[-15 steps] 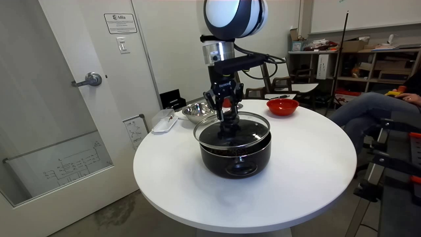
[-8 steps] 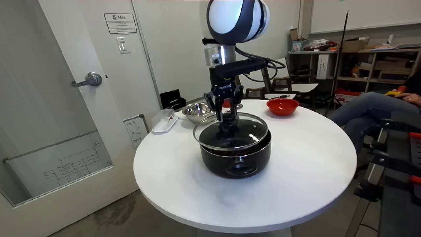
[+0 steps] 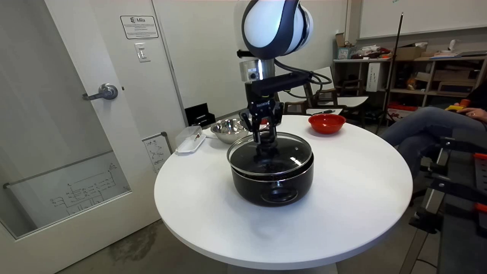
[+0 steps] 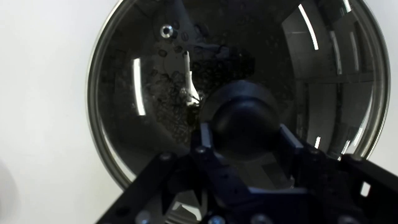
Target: Pick up the lid from the pot and put it on the table, then pick up the red bowl and pour it's contents in the pot and pick up the lid and put it back on the pot
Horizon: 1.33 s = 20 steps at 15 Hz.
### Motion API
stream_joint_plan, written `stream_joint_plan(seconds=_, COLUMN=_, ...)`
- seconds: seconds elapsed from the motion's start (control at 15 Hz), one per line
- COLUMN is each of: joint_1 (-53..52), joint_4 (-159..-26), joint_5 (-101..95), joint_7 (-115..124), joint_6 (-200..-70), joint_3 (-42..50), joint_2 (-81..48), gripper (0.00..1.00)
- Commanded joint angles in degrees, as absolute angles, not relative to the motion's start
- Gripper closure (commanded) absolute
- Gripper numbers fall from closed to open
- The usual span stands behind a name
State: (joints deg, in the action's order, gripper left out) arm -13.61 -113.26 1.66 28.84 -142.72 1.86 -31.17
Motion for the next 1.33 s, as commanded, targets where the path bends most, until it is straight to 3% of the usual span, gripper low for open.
stream_joint_plan(seconds=0.0, joint_1=-13.7, joint_4=-112.8, joint_5=1.2, joint_7=28.7, joint_6=-143.0, joint_3=2.0, joint_2=-30.7, gripper=0.75)
stream_joint_plan(seconds=1.27, joint_1=-13.9, joint_4=-112.6, joint_5=1.5, joint_7=28.1, joint_6=-142.0, joint_3=1.3, joint_2=-31.4, gripper=0.75)
